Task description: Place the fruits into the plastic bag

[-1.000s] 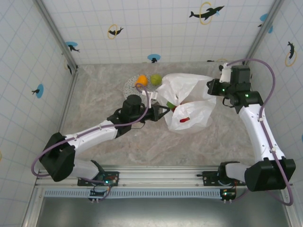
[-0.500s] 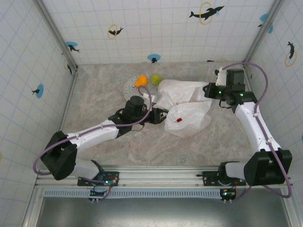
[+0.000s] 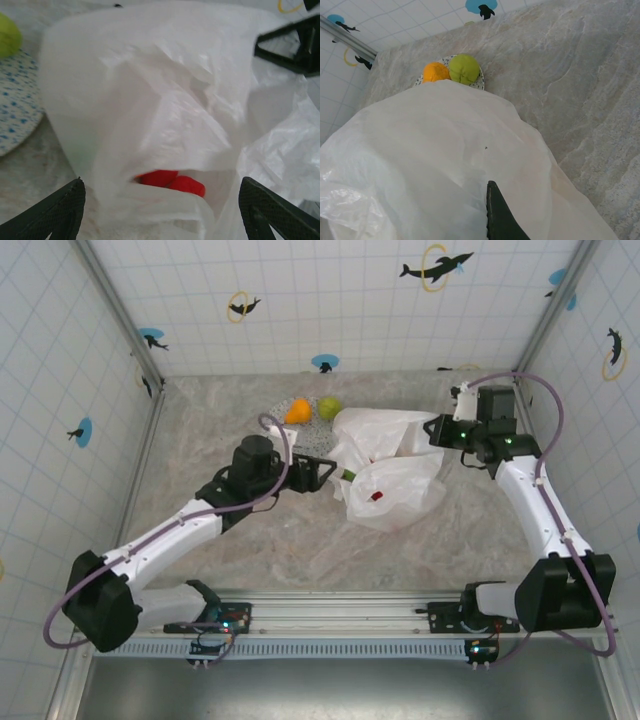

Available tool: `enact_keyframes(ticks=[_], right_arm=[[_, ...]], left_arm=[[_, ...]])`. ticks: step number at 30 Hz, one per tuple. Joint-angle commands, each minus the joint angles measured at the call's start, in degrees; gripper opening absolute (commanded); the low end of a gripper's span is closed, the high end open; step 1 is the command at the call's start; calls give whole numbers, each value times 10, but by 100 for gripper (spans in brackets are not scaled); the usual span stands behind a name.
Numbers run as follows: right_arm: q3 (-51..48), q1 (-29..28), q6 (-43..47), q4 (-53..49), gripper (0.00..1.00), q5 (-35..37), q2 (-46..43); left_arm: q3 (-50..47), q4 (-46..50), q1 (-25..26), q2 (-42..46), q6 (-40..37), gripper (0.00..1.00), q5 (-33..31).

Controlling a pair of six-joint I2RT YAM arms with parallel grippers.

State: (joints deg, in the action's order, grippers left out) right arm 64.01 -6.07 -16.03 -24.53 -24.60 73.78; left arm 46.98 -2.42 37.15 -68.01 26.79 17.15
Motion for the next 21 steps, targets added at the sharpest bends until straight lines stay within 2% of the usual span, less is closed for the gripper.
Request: enact_keyframes(ticks=[1,6,9,14,21], right_arm=[[-13,-3,-4,20,0,-11,7],[-9,-4,-6,23,0,-17,8],[-4,-4,-4,21,0,-19,9],[1,-3,0,20,0,-20,15],[7,-2,1,20,0,-24,29]], left_arm=[[25,17,-39,5,-20,83,-62],[60,28,-91,-58,-45,86,-140],[85,38,-113,-118,-94,89,-174],[151,33,-122,-215,-216,97,-213],[258,57,-122,-363,-331,98,-241]])
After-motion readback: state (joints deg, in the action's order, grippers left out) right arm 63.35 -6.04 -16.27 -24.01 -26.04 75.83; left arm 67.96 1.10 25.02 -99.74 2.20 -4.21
